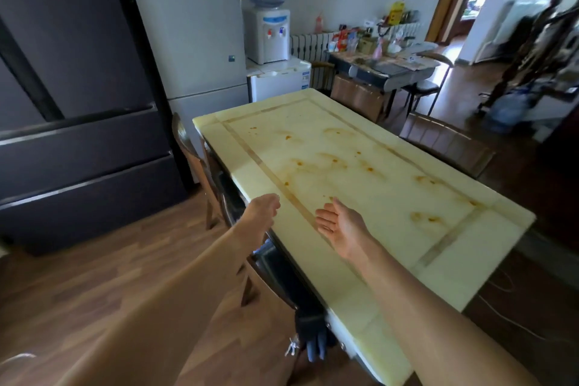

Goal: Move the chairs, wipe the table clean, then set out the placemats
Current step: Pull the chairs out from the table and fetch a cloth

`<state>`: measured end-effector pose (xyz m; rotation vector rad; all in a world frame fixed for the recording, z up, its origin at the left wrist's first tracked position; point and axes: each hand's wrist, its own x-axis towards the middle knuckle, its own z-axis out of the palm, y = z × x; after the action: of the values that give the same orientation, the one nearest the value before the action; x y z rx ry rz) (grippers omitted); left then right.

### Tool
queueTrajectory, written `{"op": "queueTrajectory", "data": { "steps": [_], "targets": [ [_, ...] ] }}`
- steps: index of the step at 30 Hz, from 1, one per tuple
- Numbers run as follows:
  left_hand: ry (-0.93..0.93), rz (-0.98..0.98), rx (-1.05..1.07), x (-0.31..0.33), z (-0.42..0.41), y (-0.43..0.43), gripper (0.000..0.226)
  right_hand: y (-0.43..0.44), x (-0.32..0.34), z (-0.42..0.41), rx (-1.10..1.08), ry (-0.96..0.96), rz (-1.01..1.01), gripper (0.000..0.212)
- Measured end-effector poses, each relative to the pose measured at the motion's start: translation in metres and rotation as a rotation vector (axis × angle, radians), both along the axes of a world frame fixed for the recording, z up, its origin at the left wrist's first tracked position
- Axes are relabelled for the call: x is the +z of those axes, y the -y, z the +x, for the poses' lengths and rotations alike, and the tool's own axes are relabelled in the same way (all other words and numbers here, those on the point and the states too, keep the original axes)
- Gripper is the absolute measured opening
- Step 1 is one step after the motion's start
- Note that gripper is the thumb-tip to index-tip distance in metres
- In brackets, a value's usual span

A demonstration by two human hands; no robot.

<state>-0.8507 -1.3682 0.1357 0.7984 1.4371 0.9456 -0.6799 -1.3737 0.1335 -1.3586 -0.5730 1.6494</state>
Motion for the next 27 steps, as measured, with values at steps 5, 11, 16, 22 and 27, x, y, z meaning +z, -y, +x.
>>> {"op": "queueTrajectory", "data": {
  "steps": [5, 11, 16, 22, 27],
  "targets": [
    [-0.012, 0.076, -0.069, 0.006, 0.089, -0.001, 0.024, 0.020, 0.011, 0.079, -0.093, 0.008, 0.037, 0.049],
    [0.032, 0.161, -0.198, 0.006, 0.249, 0.003, 0.024, 0.039, 0.019, 0.228, -0.253, 0.039, 0.048, 0.047],
    [0.079, 0.147, -0.292, 0.001, 0.362, 0.004, 0.025, 0.054, 0.020, 0.337, -0.353, 0.015, 0.056, 0.044],
    [0.066, 0.102, -0.368, 0.004, 0.484, 0.007, 0.021, 0.071, 0.021, 0.450, -0.482, 0.005, 0.072, 0.046],
    [0.102, 0.126, -0.457, 0.003, 0.546, -0.007, 0.019, 0.068, 0.022, 0.510, -0.557, -0.007, 0.094, 0.043]
  ]
}}
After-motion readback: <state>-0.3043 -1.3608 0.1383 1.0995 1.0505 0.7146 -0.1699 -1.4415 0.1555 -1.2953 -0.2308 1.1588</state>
